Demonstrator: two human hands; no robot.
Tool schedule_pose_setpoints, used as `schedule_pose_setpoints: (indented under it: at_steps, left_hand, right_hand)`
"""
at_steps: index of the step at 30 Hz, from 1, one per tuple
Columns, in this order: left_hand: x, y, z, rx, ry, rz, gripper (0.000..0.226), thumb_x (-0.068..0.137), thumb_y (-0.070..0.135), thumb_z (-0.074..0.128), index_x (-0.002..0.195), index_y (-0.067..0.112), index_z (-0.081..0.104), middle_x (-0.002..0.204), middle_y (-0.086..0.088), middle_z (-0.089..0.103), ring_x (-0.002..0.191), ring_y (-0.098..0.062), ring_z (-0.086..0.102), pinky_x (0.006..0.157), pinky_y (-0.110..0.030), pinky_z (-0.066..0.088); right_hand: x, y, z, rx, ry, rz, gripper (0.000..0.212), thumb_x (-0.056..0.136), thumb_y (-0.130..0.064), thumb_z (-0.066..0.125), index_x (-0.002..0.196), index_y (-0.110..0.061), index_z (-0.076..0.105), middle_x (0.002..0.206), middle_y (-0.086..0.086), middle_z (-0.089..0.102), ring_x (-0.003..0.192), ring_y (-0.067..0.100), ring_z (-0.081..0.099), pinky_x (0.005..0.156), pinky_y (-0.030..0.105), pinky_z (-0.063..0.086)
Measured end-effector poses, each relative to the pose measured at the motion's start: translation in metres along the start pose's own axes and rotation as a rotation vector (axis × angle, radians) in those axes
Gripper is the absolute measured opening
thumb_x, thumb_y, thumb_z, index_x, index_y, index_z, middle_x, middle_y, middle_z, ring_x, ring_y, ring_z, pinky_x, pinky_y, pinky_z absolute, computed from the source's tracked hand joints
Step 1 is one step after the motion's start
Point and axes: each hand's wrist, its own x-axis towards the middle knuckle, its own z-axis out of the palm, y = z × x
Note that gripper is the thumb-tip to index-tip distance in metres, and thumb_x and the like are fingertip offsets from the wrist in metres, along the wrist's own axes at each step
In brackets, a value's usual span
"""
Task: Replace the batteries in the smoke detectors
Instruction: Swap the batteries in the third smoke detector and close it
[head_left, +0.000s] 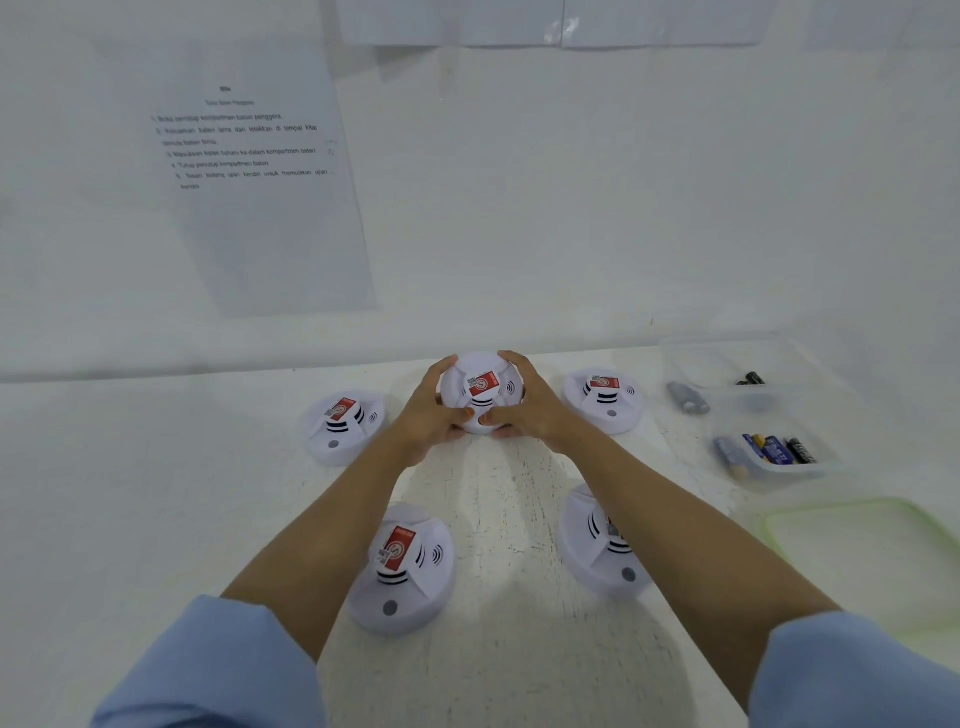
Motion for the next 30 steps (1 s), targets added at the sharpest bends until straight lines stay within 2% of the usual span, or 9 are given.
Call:
schedule_pose_setpoints:
  at_steps: [4, 6, 9, 12, 14, 16, 19, 22, 30]
  left_hand:
    - [0.0, -0.001, 0.0, -0.002, -0.002, 0.006, 0.07, 0.086, -0.006, 0.058, 0.14, 0.027, 0.029, 0.131, -0.013, 0.049, 0.1, -0.021, 0.055, 0.061, -0.02, 0.056]
    - [0.0, -0.001, -0.001, -0.007, -0.002, 0.008, 0.07, 0.086, -0.007, 0.058, 0.14, 0.027, 0.029, 0.132, -0.013, 0.049, 0.099, -0.019, 0.055, 0.061, -0.02, 0.055]
    - [0.0, -0.001, -0.001, -0.02, -0.012, 0.015, 0.071, 0.086, -0.007, 0.057, 0.139, 0.029, 0.028, 0.129, -0.011, 0.049, 0.095, -0.016, 0.056, 0.059, -0.019, 0.055]
    - [-0.001, -0.003, -0.003, -0.033, -0.052, 0.034, 0.07, 0.087, -0.004, 0.057, 0.137, 0.032, 0.026, 0.127, -0.005, 0.048, 0.096, -0.012, 0.056, 0.058, -0.018, 0.055]
    - [-0.002, -0.004, -0.005, -0.037, -0.074, 0.039, 0.064, 0.087, -0.003, 0.057, 0.134, 0.033, 0.03, 0.13, -0.004, 0.047, 0.1, -0.013, 0.056, 0.061, -0.018, 0.055]
    - [-0.002, -0.005, -0.007, -0.048, -0.081, 0.027, 0.061, 0.087, -0.004, 0.057, 0.133, 0.03, 0.034, 0.135, -0.006, 0.045, 0.101, -0.014, 0.056, 0.064, -0.02, 0.055]
    - [-0.002, -0.003, -0.007, -0.047, -0.075, 0.017, 0.06, 0.085, -0.007, 0.056, 0.13, 0.027, 0.038, 0.13, -0.007, 0.045, 0.098, -0.014, 0.055, 0.065, -0.021, 0.056]
    - [-0.002, -0.002, -0.008, -0.042, -0.075, 0.008, 0.061, 0.085, -0.009, 0.056, 0.132, 0.026, 0.038, 0.121, -0.006, 0.044, 0.095, -0.014, 0.055, 0.066, -0.02, 0.057]
    - [-0.003, 0.0, -0.008, -0.029, -0.084, 0.011, 0.06, 0.085, -0.009, 0.056, 0.129, 0.028, 0.04, 0.122, -0.007, 0.044, 0.096, -0.016, 0.055, 0.071, -0.025, 0.056]
  right_hand:
    - [0.002, 0.003, 0.001, -0.012, 0.022, 0.003, 0.07, 0.078, 0.006, 0.066, 0.135, -0.006, 0.028, 0.136, 0.018, 0.041, 0.123, 0.028, 0.043, 0.105, 0.047, 0.04]
    - [0.002, 0.003, 0.0, -0.011, 0.014, 0.004, 0.069, 0.079, 0.006, 0.065, 0.136, -0.005, 0.028, 0.136, 0.018, 0.041, 0.121, 0.027, 0.044, 0.105, 0.048, 0.04]
    - [0.003, 0.003, -0.001, 0.003, -0.008, -0.004, 0.065, 0.082, 0.006, 0.061, 0.138, 0.0, 0.028, 0.138, 0.027, 0.039, 0.119, 0.036, 0.046, 0.1, 0.049, 0.041]
    - [0.004, 0.009, -0.006, 0.106, -0.083, 0.034, 0.076, 0.085, -0.005, 0.063, 0.143, -0.024, 0.019, 0.143, 0.012, 0.037, 0.125, 0.028, 0.044, 0.096, 0.042, 0.046]
    - [0.005, 0.014, -0.013, 0.163, -0.124, 0.062, 0.075, 0.08, -0.002, 0.067, 0.136, -0.034, 0.03, 0.134, 0.016, 0.044, 0.112, 0.028, 0.053, 0.088, 0.042, 0.052]
    - [0.004, 0.017, -0.018, 0.162, -0.16, 0.063, 0.062, 0.081, 0.001, 0.066, 0.128, -0.03, 0.039, 0.127, 0.017, 0.046, 0.102, 0.026, 0.057, 0.089, 0.042, 0.054]
    - [0.005, 0.02, -0.021, 0.184, -0.178, 0.063, 0.053, 0.083, -0.001, 0.064, 0.124, -0.028, 0.043, 0.125, 0.014, 0.046, 0.102, 0.027, 0.058, 0.088, 0.04, 0.054]
    - [0.007, 0.021, -0.021, 0.205, -0.182, 0.072, 0.052, 0.083, -0.001, 0.064, 0.122, -0.029, 0.044, 0.121, 0.01, 0.046, 0.101, 0.026, 0.058, 0.087, 0.04, 0.054]
    - [0.01, 0.023, -0.022, 0.191, -0.177, 0.069, 0.052, 0.082, -0.002, 0.066, 0.12, -0.03, 0.045, 0.123, 0.014, 0.046, 0.1, 0.028, 0.059, 0.086, 0.041, 0.055]
